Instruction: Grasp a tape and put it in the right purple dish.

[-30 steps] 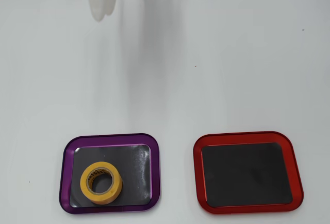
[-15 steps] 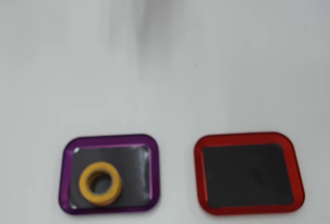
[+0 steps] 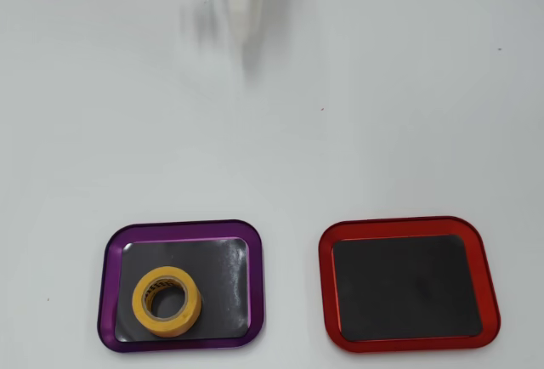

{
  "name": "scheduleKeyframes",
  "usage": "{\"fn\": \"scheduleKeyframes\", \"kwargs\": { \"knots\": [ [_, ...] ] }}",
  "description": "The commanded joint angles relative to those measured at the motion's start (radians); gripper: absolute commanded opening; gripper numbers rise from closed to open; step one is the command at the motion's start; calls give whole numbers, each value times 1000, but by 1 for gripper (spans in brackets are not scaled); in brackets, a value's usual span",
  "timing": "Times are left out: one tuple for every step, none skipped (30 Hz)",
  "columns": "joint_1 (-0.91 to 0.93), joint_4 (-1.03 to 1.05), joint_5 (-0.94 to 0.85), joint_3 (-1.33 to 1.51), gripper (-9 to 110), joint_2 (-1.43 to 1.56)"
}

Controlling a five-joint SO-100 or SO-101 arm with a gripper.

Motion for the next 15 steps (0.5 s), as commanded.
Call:
{"fn": "scheduleKeyframes", "kwargs": {
  "knots": [
    [-61,52,11,29,15,121],
    [-78,69,11,31,15,121],
    [-89,86,11,34,15,121],
    [-97,104,11,35,14,121],
    [-100,121,11,35,13,121],
    [-100,140,12,35,11,121],
    [-100,155,14,35,9,121],
    [-100,166,23,32,5,121],
    [-97,167,41,31,2,121],
    [-95,169,60,31,-1,121],
    [-95,170,77,31,-1,123],
    [-95,170,91,31,0,123],
    [-95,172,103,29,0,123],
    [-95,172,109,29,0,123],
    [-95,175,112,29,0,123]
  ]
}}
